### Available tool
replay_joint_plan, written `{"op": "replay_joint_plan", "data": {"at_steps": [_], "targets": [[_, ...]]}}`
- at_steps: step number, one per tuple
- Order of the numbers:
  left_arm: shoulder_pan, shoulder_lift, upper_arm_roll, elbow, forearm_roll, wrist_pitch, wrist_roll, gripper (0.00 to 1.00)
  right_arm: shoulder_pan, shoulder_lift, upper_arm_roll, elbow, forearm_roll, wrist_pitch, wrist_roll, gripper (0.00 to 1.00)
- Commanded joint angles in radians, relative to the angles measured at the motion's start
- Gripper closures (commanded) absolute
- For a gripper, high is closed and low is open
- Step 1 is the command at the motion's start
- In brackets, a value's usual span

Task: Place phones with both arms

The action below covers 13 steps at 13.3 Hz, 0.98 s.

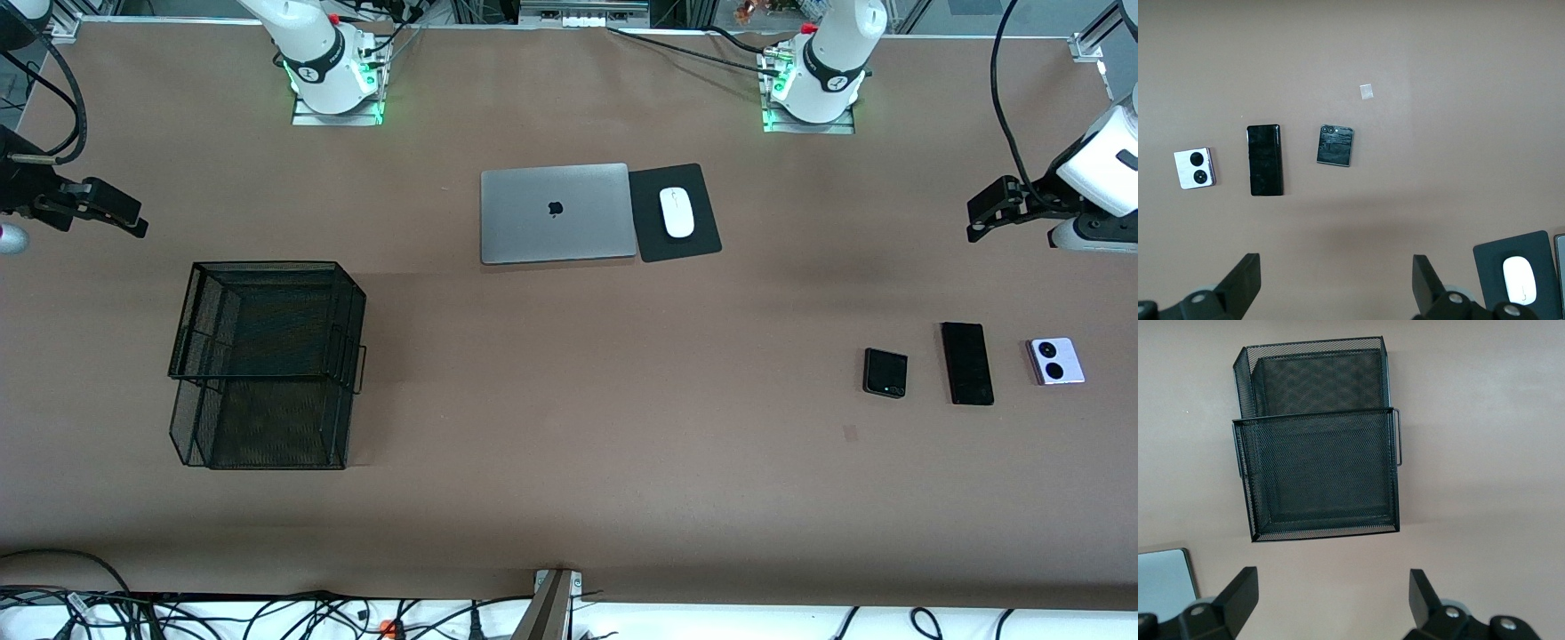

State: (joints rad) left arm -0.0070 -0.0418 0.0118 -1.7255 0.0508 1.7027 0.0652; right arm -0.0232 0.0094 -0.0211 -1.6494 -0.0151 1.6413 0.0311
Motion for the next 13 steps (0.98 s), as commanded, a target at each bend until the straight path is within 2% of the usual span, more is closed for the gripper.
{"op": "replay_joint_plan", "data": {"at_steps": [1, 9, 13], "targets": [[-0.007, 0.017, 0.007, 0.035, -0.008, -0.025, 0.024, 0.0, 0.006, 0.001, -0.007, 0.008, 0.017, 0.0, 0.004, 0.0], [-0.007, 0.019, 0.007, 0.035, -0.02, -0.029, 0.025, 0.0, 0.006, 0.001, -0.007, 0.008, 0.017, 0.0, 0.004, 0.0], [-0.007, 0.059, 0.007, 0.035, -0.022, -0.112, 0.025, 0.0, 0.006, 0.001, -0.007, 0.008, 0.017, 0.0, 0.004, 0.0]]}}
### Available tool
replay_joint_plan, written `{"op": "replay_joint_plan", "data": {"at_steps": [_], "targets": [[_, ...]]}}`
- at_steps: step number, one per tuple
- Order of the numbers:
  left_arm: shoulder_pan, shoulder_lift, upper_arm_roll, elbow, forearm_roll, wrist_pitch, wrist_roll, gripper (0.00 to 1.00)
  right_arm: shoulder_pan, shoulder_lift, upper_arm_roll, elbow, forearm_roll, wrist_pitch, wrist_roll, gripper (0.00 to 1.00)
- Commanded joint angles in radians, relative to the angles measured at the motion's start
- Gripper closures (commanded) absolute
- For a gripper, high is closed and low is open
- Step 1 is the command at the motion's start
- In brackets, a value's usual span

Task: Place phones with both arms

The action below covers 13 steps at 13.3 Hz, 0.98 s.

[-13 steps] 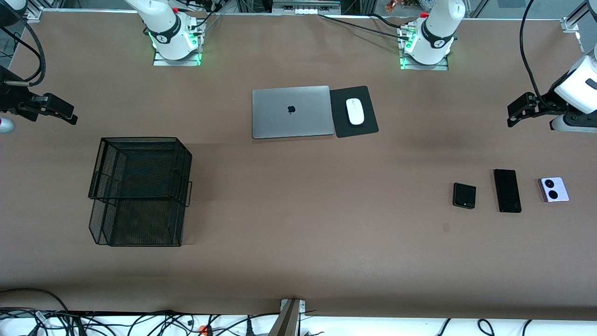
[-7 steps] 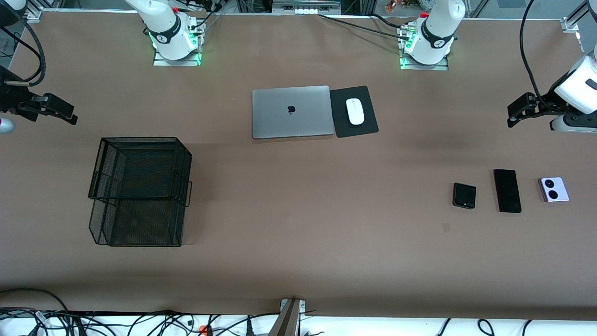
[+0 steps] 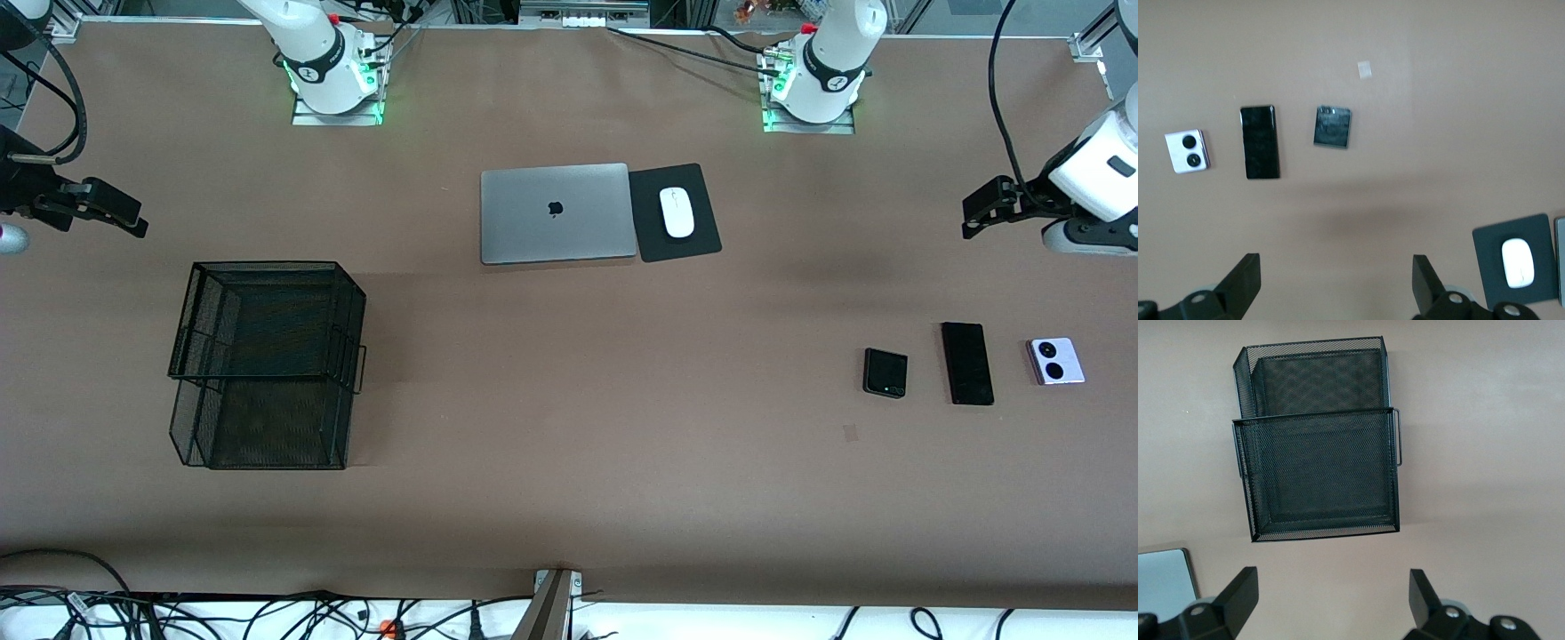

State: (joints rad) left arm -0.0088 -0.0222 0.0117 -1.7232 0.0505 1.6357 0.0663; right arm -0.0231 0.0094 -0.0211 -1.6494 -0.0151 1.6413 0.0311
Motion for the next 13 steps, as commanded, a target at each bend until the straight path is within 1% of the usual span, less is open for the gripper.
{"op": "replay_joint_plan", "data": {"at_steps": [1, 4, 6, 10, 13], "targets": [[-0.004, 0.051, 0.008, 0.031, -0.02, -0.047, 0.023, 0.0, 0.005, 0.001, -0.007, 0.008, 0.017, 0.0, 0.004, 0.0], [0.007, 0.108, 0.01, 0.022, -0.02, -0.048, 0.029, 0.0, 0.005, 0.001, -0.007, 0.008, 0.017, 0.0, 0.004, 0.0], [0.019, 0.183, 0.013, 0.03, -0.014, -0.013, 0.029, 0.0, 0.005, 0.001, -0.007, 0.008, 0.017, 0.0, 0.004, 0.0], [0.038, 0.364, 0.016, 0.019, -0.004, 0.253, 0.029, 0.0, 0.005, 0.001, -0.007, 0.008, 0.017, 0.0, 0.006, 0.0], [0.059, 0.482, 0.016, 0.014, -0.003, 0.393, 0.029, 0.0, 0.005, 0.001, -0.007, 0.008, 0.017, 0.002, 0.006, 0.0]]}}
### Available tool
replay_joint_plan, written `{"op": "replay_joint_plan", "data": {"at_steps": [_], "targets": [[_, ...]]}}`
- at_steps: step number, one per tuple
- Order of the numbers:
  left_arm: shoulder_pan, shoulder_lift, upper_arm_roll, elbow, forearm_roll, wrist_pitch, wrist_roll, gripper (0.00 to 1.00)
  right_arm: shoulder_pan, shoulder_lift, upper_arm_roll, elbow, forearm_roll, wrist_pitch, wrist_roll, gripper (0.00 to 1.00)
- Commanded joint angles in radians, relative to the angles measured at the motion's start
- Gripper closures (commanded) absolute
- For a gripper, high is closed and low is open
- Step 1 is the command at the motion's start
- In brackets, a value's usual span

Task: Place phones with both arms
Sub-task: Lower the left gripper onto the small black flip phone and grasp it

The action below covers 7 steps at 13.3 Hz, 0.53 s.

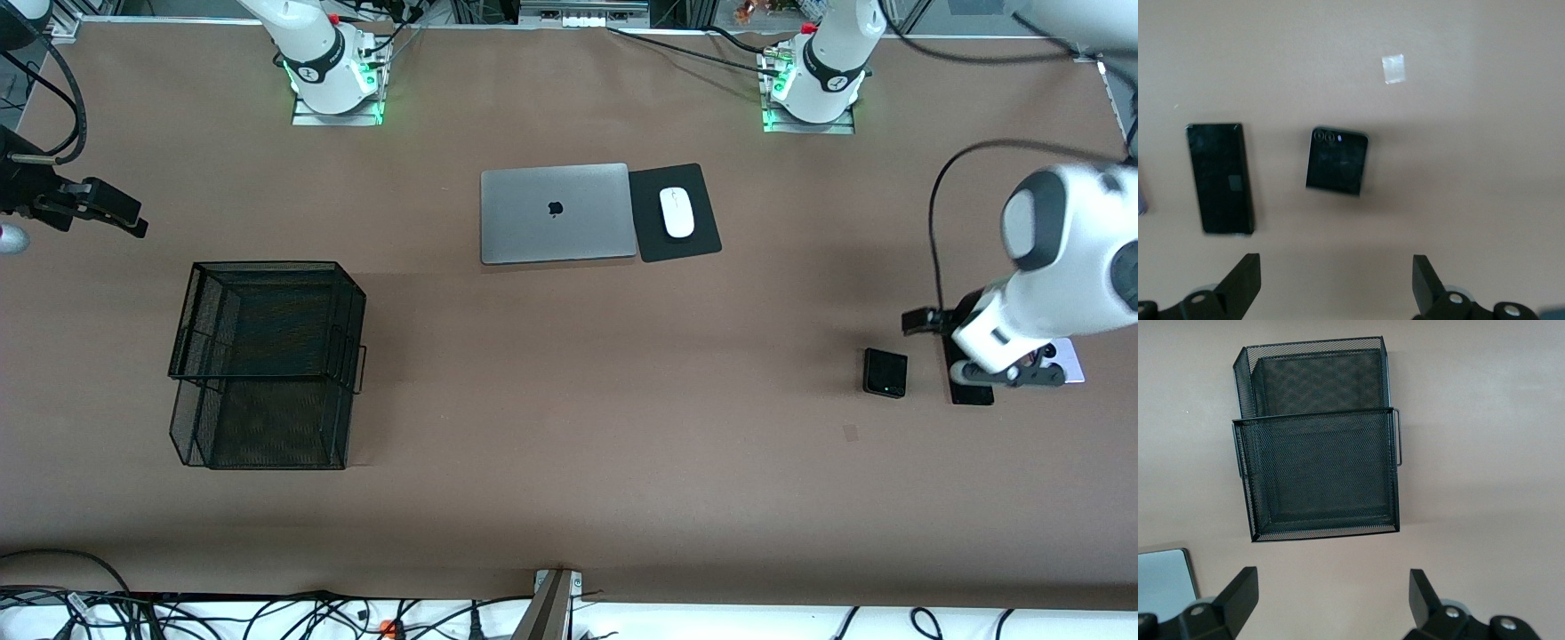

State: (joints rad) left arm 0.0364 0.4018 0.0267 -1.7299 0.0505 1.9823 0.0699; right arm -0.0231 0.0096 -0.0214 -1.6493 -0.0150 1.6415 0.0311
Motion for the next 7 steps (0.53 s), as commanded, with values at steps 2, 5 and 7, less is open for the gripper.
{"op": "replay_joint_plan", "data": {"at_steps": [2, 5, 7], "targets": [[0.016, 0.087, 0.001, 0.01, -0.003, 0.084, 0.045, 0.0, 0.005, 0.001, -0.006, 0.008, 0.017, 0.001, 0.006, 0.0], [0.039, 0.146, 0.001, -0.054, -0.003, 0.246, 0.146, 0.0, 0.006, 0.001, -0.006, 0.008, 0.017, 0.001, 0.006, 0.0], [0.049, 0.172, 0.001, -0.124, -0.003, 0.398, 0.186, 0.0, 0.006, 0.001, -0.006, 0.008, 0.017, 0.001, 0.006, 0.0]]}}
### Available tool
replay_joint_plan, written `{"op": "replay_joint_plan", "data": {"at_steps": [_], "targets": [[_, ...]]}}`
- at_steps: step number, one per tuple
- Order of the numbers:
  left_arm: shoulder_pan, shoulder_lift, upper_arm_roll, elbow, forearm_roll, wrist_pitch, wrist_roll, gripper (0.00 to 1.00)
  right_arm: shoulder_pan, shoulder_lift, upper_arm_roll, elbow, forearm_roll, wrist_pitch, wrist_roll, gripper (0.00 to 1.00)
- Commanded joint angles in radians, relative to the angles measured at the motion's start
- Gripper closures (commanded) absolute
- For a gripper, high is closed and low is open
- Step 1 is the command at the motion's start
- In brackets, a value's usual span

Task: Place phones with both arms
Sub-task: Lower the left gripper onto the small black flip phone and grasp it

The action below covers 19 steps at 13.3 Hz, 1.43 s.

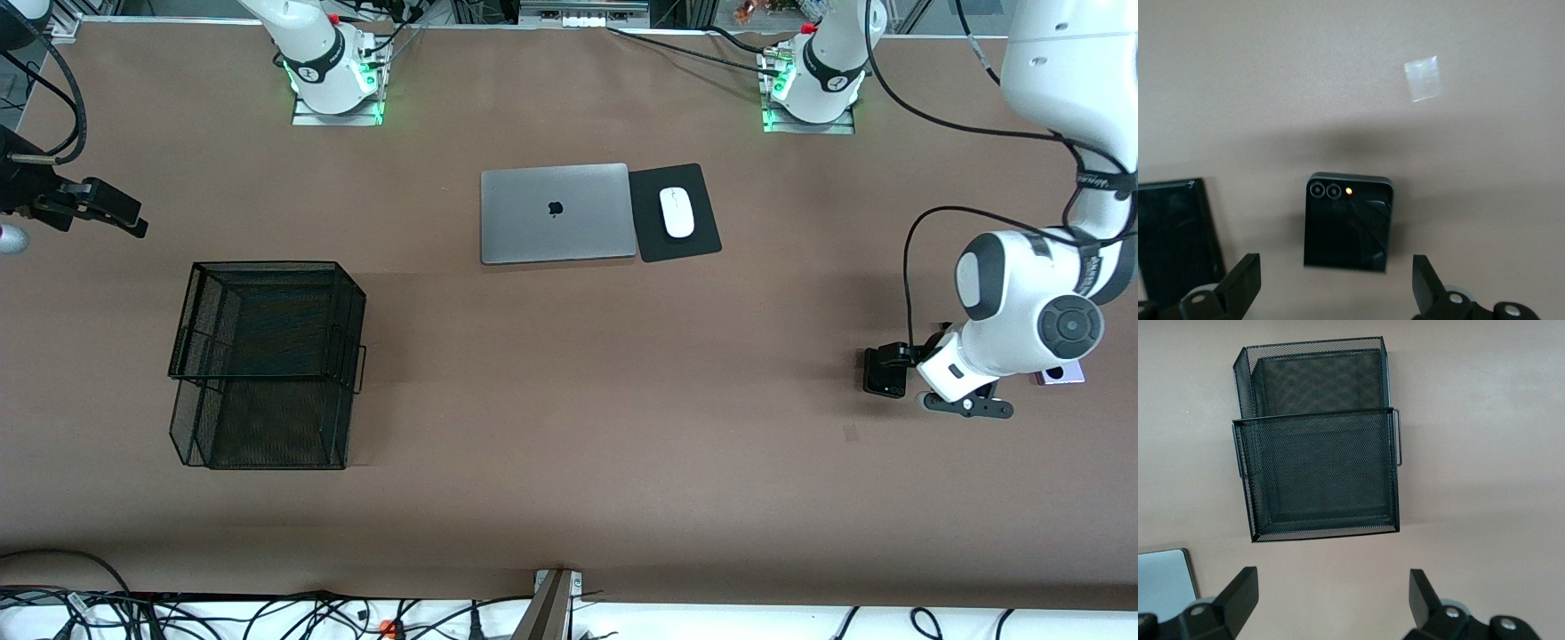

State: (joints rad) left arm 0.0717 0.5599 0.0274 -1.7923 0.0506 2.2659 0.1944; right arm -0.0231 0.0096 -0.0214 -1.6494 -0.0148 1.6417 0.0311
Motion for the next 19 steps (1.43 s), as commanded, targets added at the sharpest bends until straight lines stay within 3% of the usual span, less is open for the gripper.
{"op": "replay_joint_plan", "data": {"at_steps": [1, 8, 17, 18, 19], "targets": [[0.017, 0.02, 0.0, -0.087, -0.003, 0.168, 0.074, 0.0, 0.005, 0.001, -0.006, 0.008, 0.018, 0.001, 0.006, 0.0], [0.025, 0.057, -0.009, -0.113, -0.005, 0.262, 0.102, 0.0, 0.006, 0.003, -0.006, 0.008, 0.018, 0.001, 0.006, 0.0], [0.051, 0.075, -0.04, -0.124, -0.018, 0.265, 0.102, 0.0, 0.006, 0.003, -0.006, 0.008, 0.016, 0.001, 0.006, 0.0], [0.051, 0.075, -0.04, -0.124, -0.018, 0.265, 0.102, 0.06, 0.006, 0.003, -0.006, 0.008, 0.018, 0.001, 0.006, 0.0], [0.051, 0.075, -0.04, -0.124, -0.02, 0.264, 0.102, 0.39, 0.006, 0.003, -0.006, 0.008, 0.018, 0.001, 0.006, 0.0]]}}
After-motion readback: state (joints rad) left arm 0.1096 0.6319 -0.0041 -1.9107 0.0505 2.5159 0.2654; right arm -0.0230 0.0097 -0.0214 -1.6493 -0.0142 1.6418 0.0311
